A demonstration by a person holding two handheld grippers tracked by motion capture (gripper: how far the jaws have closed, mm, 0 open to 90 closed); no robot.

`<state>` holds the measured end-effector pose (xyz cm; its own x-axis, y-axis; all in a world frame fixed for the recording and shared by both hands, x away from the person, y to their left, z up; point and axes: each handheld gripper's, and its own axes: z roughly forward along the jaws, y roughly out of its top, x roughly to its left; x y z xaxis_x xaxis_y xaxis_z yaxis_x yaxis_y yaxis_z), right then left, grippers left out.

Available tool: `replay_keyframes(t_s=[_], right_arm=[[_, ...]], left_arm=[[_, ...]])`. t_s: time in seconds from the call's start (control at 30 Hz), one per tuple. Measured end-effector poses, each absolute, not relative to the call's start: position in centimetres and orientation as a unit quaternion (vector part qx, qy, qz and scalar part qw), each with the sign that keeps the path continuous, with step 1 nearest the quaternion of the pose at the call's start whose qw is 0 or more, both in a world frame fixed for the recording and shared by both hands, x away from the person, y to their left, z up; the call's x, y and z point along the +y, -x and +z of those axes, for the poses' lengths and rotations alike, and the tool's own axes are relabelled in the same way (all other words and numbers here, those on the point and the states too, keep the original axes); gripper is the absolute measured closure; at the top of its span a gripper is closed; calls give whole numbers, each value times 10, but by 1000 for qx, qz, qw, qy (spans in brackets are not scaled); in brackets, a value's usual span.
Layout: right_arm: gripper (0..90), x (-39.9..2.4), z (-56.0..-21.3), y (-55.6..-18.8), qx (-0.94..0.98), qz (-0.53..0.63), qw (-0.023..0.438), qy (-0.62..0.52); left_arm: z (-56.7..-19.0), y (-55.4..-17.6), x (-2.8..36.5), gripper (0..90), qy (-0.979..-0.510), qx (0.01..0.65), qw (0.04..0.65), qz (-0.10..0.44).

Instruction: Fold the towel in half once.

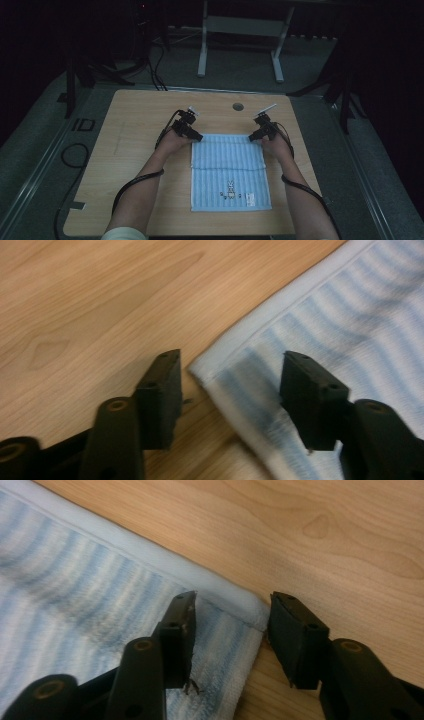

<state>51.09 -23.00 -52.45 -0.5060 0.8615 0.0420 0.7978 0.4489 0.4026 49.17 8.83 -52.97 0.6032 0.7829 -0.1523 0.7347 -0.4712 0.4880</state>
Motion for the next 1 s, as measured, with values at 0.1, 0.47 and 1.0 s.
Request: replay_keyframes(t_s=[0.1,0.47,1.0], right_arm=[[645,-229,-524,-509,848,183,94,-488],[831,-220,-519,-506,866,179,100,-456],[838,-240,-431,-502,845,270,133,-441]], left_arm=[[-533,-490,88,501,-860,435,261,50],[-527,-483,78,874,-875,404,259,66],[-444,-476,95,890,-835,404,351,129]])
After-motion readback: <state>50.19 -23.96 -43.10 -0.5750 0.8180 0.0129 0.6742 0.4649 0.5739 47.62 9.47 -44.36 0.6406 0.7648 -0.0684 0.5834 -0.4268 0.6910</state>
